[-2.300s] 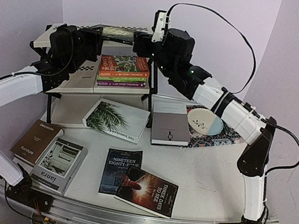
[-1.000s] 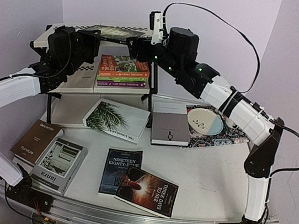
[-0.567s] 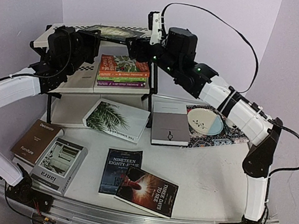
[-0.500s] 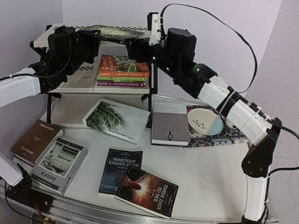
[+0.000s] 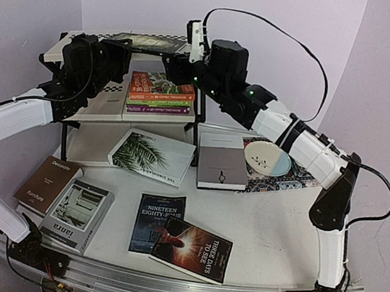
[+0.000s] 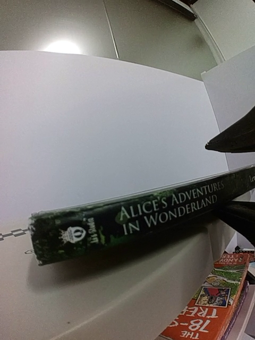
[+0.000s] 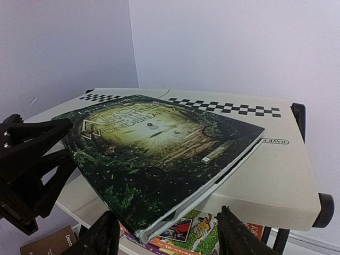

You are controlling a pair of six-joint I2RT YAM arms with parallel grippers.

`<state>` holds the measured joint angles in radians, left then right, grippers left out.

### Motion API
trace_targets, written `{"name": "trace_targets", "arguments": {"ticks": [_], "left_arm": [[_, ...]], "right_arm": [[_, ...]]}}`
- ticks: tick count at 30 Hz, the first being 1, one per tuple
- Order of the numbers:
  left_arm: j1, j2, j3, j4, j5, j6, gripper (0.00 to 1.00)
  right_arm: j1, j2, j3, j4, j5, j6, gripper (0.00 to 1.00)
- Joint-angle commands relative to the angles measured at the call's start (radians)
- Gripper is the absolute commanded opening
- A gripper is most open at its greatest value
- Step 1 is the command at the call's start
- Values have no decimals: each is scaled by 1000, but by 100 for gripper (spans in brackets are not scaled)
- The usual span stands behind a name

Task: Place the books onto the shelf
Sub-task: Adjust the book on the shelf.

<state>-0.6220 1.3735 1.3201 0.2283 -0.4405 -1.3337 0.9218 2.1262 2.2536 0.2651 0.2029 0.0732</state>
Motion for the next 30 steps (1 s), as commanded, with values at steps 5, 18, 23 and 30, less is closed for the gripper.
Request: {"name": "trace_targets", "arguments": {"ticks": [5, 18, 23, 30], "left_arm": [[1, -13, 21, 36, 17, 5, 33], [1, -39, -22, 34, 53, 0, 39], [0, -64, -41, 31, 84, 7, 40], [1, -108, -82, 4, 110, 20, 41]], "right_arm": [[1, 36, 109, 55, 86, 3, 53], [-7, 99, 156, 87, 129, 3, 43], [-8, 105, 159, 101, 135, 4, 43], [-9, 92, 144, 114, 126, 14, 43]]}}
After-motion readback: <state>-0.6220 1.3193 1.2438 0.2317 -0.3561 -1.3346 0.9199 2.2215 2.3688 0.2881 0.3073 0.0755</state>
